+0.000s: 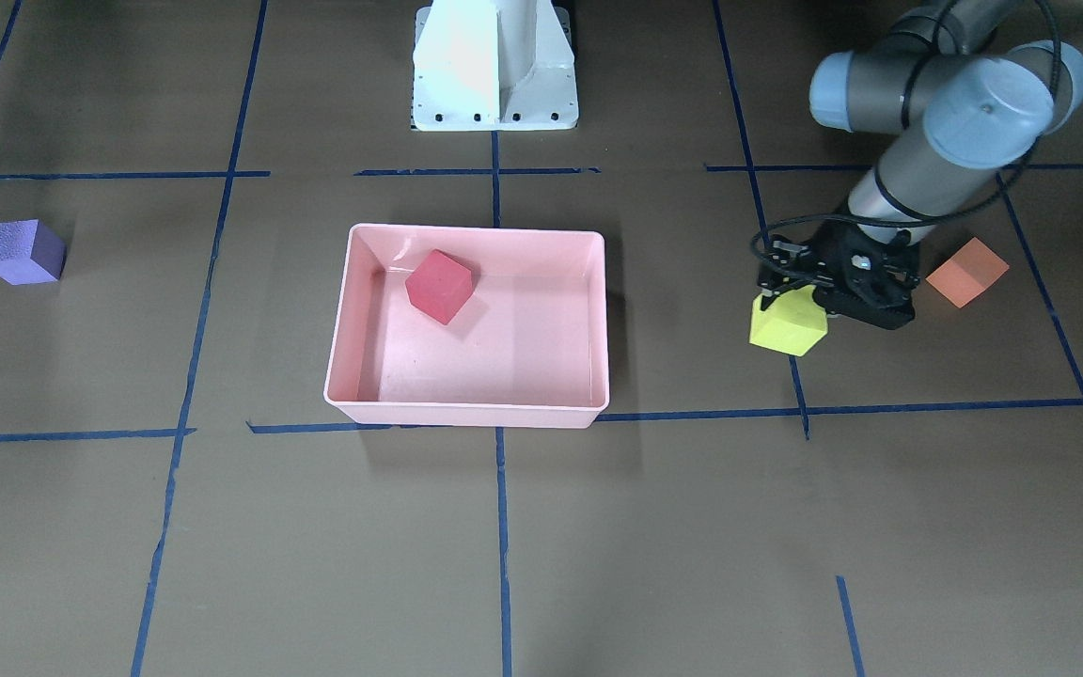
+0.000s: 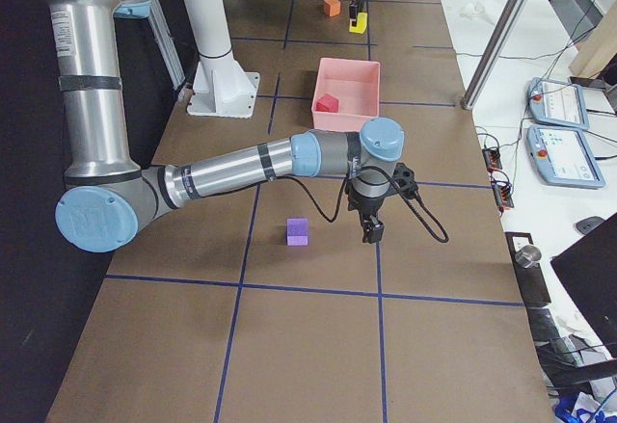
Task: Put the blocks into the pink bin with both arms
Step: 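Carry the yellow cube with the left gripper into the pink bin and release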
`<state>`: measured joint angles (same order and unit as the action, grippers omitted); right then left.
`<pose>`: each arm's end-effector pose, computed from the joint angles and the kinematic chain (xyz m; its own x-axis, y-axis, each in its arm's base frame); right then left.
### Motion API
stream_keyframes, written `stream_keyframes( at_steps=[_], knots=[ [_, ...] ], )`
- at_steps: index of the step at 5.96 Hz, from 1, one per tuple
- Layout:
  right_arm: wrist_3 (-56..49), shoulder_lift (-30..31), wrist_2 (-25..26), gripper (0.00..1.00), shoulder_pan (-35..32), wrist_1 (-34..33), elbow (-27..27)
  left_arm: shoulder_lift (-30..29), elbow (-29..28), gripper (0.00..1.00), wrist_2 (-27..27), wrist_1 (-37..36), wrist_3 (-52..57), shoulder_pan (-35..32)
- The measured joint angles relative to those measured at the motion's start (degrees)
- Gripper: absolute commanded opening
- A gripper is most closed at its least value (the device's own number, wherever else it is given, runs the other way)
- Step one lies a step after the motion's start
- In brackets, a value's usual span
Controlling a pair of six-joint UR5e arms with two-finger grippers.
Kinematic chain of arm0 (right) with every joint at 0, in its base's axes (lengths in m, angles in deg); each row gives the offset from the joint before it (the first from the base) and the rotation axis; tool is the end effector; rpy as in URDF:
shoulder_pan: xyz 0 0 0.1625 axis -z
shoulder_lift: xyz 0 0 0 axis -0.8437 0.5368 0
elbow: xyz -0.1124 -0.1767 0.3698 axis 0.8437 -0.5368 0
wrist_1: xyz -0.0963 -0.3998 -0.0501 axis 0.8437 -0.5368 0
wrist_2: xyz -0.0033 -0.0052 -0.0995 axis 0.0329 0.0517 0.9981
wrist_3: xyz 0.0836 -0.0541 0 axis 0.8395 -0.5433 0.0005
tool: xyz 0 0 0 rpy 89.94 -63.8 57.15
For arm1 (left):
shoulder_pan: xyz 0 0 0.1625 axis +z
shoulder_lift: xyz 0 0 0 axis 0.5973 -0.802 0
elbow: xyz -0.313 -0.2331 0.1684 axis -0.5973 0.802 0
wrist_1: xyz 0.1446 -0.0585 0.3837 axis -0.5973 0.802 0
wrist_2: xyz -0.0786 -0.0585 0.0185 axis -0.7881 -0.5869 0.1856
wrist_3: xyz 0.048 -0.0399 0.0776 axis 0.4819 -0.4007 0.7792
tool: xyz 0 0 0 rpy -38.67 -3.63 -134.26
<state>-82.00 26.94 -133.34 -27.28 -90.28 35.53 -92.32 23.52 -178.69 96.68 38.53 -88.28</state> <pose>0.0189 -0.5055 0.5428 0.6676 -0.3705 0.6458 0.2680 0.9288 0.2558 0.3279 -0.5335 0.2957 0.5829 0.2590 -0.7702 -0.1016 0.9636 0.2472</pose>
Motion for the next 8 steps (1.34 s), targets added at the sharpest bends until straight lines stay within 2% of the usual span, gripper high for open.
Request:
stream_keyframes(
  at_steps=[1,2,3,4,6,7,8],
  knots=[
    [1.0,1.1,-0.8,1.00,0.0,1.5,0.1,-7.0,0.5,0.56,0.3,-6.2,-6.9,2.1],
    [2.3,1.5,-1.3,1.00,0.0,2.0,0.5,-13.1,0.2,0.77,2.4,-9.5,-14.3,6.2],
    [3.6,1.9,-1.5,1.00,0.0,2.2,1.2,-17.7,-0.6,1.00,6.7,-10.7,-20.7,11.5],
    [6.4,3.2,-1.5,1.00,0.1,2.3,3.0,-19.8,-1.1,1.00,11.0,-11.1,-23.4,15.2],
    [13.6,8.5,-1.5,1.00,0.7,3.0,8.5,-20.5,-1.2,1.00,14.4,-11.2,-23.8,17.2],
    [19.5,11.9,-1.4,1.00,2.3,8.0,10.0,-20.5,-1.3,1.00,14.8,-11.2,-23.8,17.4],
    [28.6,15.8,-1.0,1.00,5.9,18.5,10.3,-20.4,-1.4,1.00,15.0,-11.2,-23.8,17.5]
  ],
)
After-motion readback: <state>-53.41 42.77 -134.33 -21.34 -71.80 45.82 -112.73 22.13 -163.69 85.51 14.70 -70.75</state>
